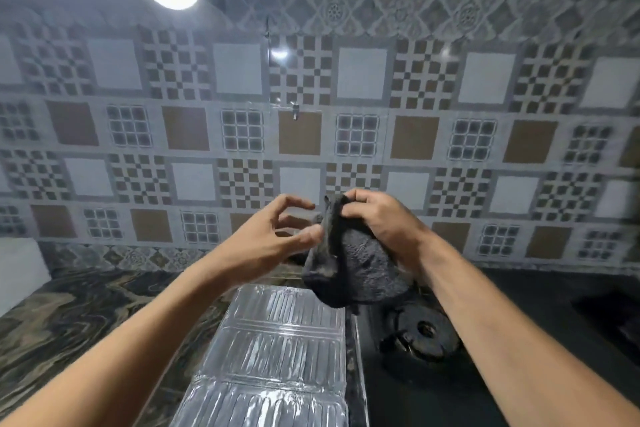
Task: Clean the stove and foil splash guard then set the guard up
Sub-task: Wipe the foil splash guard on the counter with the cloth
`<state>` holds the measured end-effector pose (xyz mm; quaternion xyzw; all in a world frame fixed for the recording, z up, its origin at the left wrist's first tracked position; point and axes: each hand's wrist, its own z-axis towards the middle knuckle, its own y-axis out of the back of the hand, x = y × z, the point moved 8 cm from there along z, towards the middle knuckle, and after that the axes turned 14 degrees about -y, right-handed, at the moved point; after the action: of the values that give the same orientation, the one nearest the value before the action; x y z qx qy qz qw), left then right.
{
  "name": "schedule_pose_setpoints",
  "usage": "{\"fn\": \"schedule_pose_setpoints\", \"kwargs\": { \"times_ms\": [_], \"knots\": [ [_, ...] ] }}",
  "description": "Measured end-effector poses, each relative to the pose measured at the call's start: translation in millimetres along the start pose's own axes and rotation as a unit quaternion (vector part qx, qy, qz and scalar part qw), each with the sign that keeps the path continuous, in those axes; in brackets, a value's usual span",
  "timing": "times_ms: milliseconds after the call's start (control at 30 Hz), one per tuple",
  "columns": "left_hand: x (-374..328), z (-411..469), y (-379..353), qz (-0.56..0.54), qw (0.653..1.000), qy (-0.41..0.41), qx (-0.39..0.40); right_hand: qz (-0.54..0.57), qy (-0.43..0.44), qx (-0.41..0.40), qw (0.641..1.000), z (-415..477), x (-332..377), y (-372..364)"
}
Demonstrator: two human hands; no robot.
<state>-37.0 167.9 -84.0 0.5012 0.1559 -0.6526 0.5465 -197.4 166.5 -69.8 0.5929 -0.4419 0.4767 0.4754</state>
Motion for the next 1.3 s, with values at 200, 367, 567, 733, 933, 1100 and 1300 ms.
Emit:
{"fn": "schedule_pose_setpoints", "kwargs": {
  "times_ms": [200,367,567,733,933,1100,1300],
  "knots": [
    [7.3,57.6,32.8,0.017,0.999,-0.028,-0.033,-0.078,0.027,-0.043,0.996,56.9,32.8,15.5],
    [3.7,113.9,62.2,0.073,0.995,-0.059,-0.031,-0.093,0.037,0.025,0.995,92.1,50.5,16.6],
    [30.4,155.1,119.2,0.089,0.991,-0.052,-0.083,-0.154,0.018,0.007,0.988,131.8,30.7,24.2],
    [58.1,175.1,131.6,0.094,0.987,-0.065,-0.116,-0.182,0.063,-0.067,0.979,178.4,50.1,43.3],
    [59.8,215.0,135.5,0.123,0.983,-0.116,-0.071,-0.162,0.152,-0.096,0.97,226.6,103.6,43.1],
    [69.9,244.2,179.0,0.131,0.975,-0.122,-0.129,-0.242,0.183,-0.059,0.951,256.2,132.6,43.0],
    [80.3,280.0,207.0,0.182,0.967,-0.125,-0.131,-0.279,0.201,-0.09,0.935,286.3,144.2,60.1]
  ]
}}
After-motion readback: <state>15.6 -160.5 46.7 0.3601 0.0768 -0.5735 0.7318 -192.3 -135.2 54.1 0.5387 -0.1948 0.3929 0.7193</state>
